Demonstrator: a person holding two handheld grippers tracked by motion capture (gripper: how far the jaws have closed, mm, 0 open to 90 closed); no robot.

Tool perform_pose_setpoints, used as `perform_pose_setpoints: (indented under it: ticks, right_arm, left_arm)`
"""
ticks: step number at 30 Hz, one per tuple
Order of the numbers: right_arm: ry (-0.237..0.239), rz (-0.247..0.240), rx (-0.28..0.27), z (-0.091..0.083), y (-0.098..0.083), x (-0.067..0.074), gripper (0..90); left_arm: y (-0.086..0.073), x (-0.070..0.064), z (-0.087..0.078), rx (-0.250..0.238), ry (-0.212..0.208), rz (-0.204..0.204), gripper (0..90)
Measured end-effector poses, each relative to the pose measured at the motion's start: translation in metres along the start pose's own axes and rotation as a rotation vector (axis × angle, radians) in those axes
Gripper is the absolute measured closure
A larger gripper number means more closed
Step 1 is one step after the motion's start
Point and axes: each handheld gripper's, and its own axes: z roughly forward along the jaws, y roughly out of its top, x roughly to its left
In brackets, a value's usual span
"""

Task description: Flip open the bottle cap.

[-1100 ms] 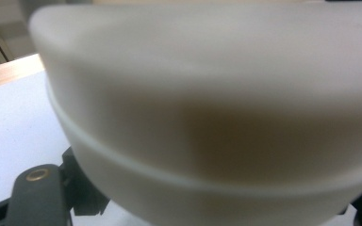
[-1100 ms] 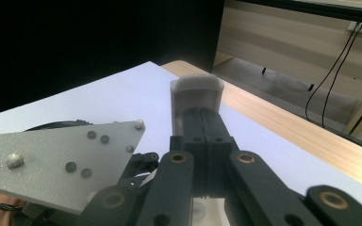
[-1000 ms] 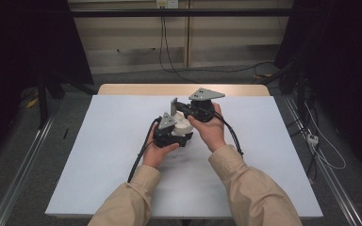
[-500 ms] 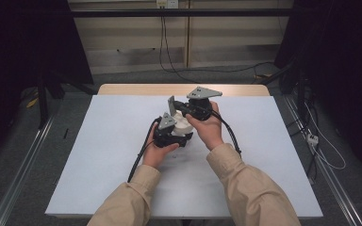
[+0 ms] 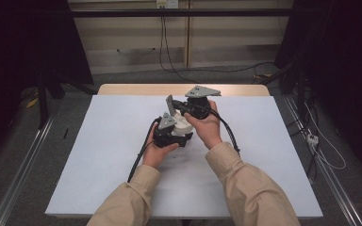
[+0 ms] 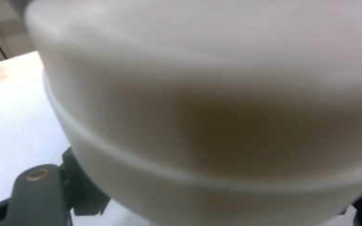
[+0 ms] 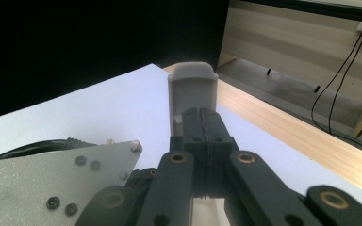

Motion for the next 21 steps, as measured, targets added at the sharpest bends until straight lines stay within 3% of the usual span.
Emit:
perform_pose_setpoints:
  ticks: [21]
  right_arm:
    - [0.003, -0.016, 0.005, 0.011, 0.0, -0.001, 90.0]
  left_arm:
    - [0.0, 0.0, 0.0, 0.005, -0.005, -0.001, 18.8]
